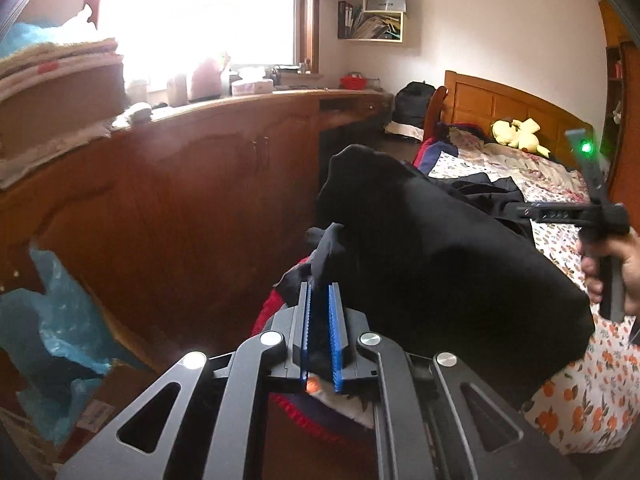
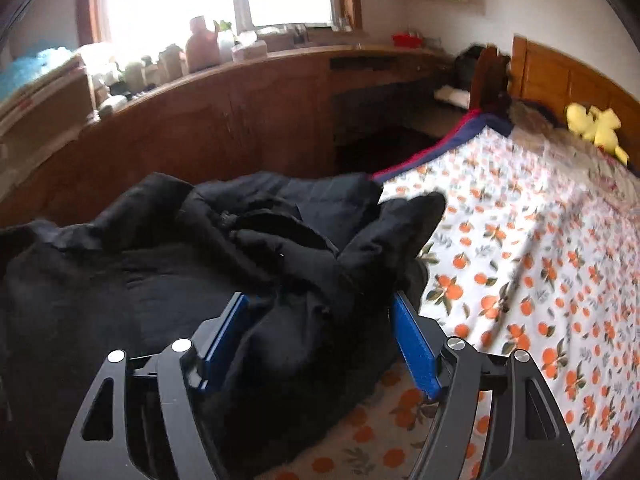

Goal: Fold large clothes
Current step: 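Carry the folded coat with both tools toward the desk by the window, then lower the coat onto the pile and open both tools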

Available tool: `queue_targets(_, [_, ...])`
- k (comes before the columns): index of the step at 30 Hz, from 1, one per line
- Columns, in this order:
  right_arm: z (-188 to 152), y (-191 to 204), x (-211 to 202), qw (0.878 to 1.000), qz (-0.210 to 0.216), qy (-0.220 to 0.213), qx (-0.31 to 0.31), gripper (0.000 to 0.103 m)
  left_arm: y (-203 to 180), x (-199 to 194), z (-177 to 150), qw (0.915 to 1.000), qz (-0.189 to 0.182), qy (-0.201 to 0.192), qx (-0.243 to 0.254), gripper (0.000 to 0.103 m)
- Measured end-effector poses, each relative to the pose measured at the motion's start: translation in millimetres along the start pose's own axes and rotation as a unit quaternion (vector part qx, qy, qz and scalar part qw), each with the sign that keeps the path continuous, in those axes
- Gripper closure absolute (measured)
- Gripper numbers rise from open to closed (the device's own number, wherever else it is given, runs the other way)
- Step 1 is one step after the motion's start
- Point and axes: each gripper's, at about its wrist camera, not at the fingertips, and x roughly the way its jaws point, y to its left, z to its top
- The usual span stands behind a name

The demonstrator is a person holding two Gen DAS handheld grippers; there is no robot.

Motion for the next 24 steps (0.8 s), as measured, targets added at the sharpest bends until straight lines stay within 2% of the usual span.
queue_targets(2, [-7,6,-16,0.999,0.018,-0.007,-0.025,0.042,-3,-14,1,0.9999,0.0,-0.013,0.004,0.096])
queue_targets(7, [-25,29,-49,0.996,0.08,-0.022,-0.044,0.07,-35,-41,26,0.9981,-0.03,-0.048,0.023,0.096])
queue_targets(10, [-32,54,-62,0.992,0.111,-0.03,-0.057,0.074,-58,-39,42,0.9969,-0.038,-0.056,0.041,0.096])
queue_targets(13, [-41,83,-74,0.986,0.145,-0.032,-0.075,0.075,-67,-21,52,0.9973,-0.043,-0.042,0.041,0.097])
queue_targets(15, [-43,97,-77,0.984,0.156,-0.033,-0.083,0.075,-61,-4,55,0.9983,-0.028,-0.03,0.041,0.099])
queue_targets(17, [-46,111,-73,0.985,0.143,-0.029,-0.096,0.076,-51,14,51,0.9993,-0.01,-0.01,0.035,0.1])
queue_targets(21, [-57,118,-46,0.986,0.148,-0.001,-0.082,0.077,-32,37,36,0.9995,-0.009,0.019,0.022,0.103])
queue_targets(24, [-68,127,-30,0.987,0.13,0.009,-0.097,0.077,-27,50,24,0.9992,-0.006,0.034,0.02,0.103])
